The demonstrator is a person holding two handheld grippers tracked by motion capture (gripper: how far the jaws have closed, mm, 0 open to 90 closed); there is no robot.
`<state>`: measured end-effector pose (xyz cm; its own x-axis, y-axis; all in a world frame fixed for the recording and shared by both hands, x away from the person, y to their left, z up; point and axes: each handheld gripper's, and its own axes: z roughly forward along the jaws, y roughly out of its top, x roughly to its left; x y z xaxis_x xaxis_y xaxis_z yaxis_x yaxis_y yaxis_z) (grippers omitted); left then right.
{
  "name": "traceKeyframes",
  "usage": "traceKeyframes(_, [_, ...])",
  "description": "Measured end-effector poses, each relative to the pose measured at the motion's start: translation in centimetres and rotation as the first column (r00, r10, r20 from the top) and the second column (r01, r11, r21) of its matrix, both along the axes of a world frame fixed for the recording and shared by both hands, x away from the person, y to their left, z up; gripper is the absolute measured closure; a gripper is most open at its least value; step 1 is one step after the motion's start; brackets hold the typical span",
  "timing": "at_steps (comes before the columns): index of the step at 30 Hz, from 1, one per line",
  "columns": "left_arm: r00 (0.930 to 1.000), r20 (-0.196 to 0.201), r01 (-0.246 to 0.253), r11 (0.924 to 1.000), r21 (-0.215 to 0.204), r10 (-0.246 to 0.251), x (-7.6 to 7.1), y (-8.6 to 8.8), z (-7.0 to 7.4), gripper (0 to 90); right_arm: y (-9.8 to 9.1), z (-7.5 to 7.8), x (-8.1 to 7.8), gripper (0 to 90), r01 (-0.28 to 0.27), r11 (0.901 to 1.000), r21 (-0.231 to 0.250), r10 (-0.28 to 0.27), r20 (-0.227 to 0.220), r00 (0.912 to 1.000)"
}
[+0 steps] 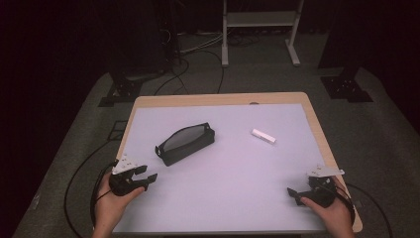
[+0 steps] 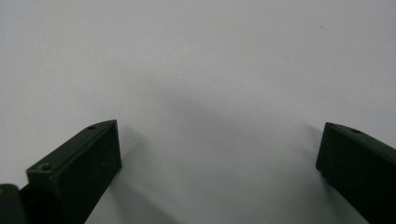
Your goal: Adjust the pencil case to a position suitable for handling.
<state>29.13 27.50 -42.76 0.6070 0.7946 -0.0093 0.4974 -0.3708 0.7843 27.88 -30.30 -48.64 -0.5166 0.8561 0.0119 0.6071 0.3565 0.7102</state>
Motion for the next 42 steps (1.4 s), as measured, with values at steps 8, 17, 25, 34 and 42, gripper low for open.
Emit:
traceKeyframes(8, [0.9997,0.016,0.016,0.9999,-0.001,-0.016,1.0,-0.3,1.0,46.4,0.0,0.0,0.0,0.0,0.000,1.0000,0.000,0.000,0.000,1.0000])
traceKeyframes(17, [0.9986,0.033,0.042,0.9990,-0.015,-0.041,2.2,-0.7,2.0,49.4,0.0,0.0,0.0,0.0,0.000,1.0000,0.000,0.000,0.000,1.0000])
traceKeyframes(25, [0.9975,0.047,0.054,0.9982,-0.027,-0.052,3.1,-1.0,2.7,51.8,0.0,0.0,0.0,0.0,0.000,1.0000,0.000,0.000,0.000,1.0000])
traceKeyframes(34, [0.9962,0.062,0.063,0.9976,-0.026,-0.062,4.4,-1.3,3.5,53.0,0.0,0.0,0.0,0.0,0.000,1.0000,0.000,0.000,0.000,1.0000])
traceKeyframes(42, [0.9942,0.081,0.074,0.9967,-0.034,-0.071,5.5,-1.5,4.0,54.1,0.0,0.0,0.0,0.0,-0.001,1.0000,-0.001,0.001,0.000,1.0000])
